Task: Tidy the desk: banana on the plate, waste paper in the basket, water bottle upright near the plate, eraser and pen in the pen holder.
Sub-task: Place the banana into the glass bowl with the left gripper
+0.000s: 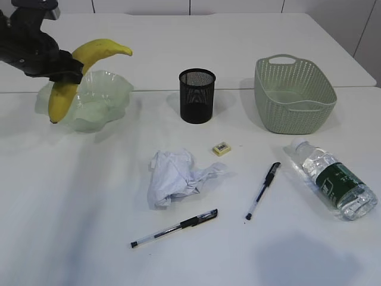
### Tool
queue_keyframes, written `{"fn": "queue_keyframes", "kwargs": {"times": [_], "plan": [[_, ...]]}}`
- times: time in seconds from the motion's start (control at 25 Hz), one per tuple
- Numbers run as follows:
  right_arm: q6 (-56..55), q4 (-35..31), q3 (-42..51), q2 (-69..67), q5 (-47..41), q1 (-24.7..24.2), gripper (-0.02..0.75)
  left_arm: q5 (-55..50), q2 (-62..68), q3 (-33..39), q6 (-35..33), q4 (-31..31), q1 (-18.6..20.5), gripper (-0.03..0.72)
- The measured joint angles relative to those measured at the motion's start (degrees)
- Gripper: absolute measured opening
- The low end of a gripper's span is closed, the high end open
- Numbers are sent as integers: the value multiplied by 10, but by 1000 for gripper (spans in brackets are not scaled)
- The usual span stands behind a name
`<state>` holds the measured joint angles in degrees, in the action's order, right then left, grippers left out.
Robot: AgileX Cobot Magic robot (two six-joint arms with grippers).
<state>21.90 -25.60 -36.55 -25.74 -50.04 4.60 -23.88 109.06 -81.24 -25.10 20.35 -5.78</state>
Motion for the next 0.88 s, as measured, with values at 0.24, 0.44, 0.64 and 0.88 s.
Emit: {"fn": "queue_keyframes", "kwargs": {"times": [0.24,0.44,0.64,0.88], "plan": [[0,0,0,0,0,0,554,3,49,-55,5,3,0,253],[0,0,0,0,0,0,554,7,90,-95,5,4,0,253],[0,0,0,0,0,0,554,7,131,-132,6,4,6,253],[0,0,0,0,-1,0,554,7,159,-165,9,4,20,253]]}}
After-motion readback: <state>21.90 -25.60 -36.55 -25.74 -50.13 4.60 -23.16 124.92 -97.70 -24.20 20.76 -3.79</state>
